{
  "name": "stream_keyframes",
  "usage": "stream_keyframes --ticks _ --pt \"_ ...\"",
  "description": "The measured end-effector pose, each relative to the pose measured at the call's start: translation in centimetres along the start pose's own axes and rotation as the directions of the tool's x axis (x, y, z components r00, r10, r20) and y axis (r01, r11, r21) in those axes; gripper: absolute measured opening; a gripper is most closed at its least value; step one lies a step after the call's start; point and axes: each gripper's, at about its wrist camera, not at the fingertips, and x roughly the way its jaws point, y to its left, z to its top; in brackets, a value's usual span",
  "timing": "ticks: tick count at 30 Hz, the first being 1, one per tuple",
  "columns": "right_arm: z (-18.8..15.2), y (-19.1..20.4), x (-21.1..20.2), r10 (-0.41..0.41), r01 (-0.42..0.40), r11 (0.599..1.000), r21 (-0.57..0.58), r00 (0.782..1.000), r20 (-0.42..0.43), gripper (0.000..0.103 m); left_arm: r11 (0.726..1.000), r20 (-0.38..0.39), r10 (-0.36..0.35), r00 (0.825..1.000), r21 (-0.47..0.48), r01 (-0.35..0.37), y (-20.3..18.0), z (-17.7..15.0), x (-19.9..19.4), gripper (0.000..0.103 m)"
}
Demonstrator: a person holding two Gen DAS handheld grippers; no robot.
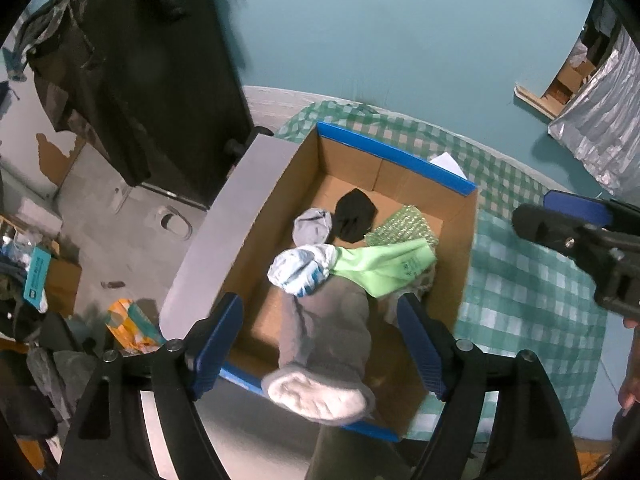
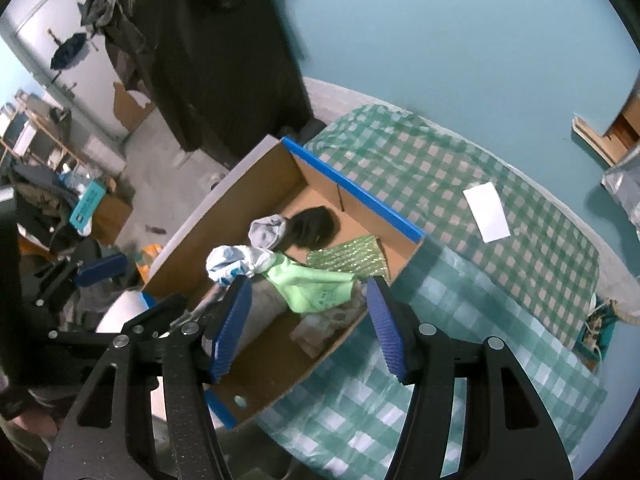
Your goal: Organize soft objects
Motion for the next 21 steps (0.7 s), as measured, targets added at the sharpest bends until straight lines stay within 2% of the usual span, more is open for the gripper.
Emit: stream_keyframes --ticks 3,13,18,21 --pt "-0.4 -0.4 -1.4 -0.005 0.005 1.000 0.012 1.000 0.020 0.059 1.000 0.021 0.005 1.000 0.010 -0.005 -0.3 -0.4 -1.2 0.087" --pt "-1.7 -0.8 -6.2 -0.037 0.034 0.999 0.032 0.995 0.094 0.059 1.000 0.082 -0.006 0.997 0.015 0.005 -1.6 -1.0 -5.3 0.089" --pt "-2.6 -0.7 -8.3 -0.071 0.068 0.997 0.027 0.989 0.131 0.060 0.998 0.087 -0.060 0.994 0.009 0.059 -2.7 -1.7 -7.0 0.091" --pt "-3.2 -0.7 -9.2 -0.094 0.090 0.995 0.034 0.985 0.146 0.060 0.998 0.094 -0.064 0.994 0.030 0.061 -3.7 -2.0 -7.7 0.091"
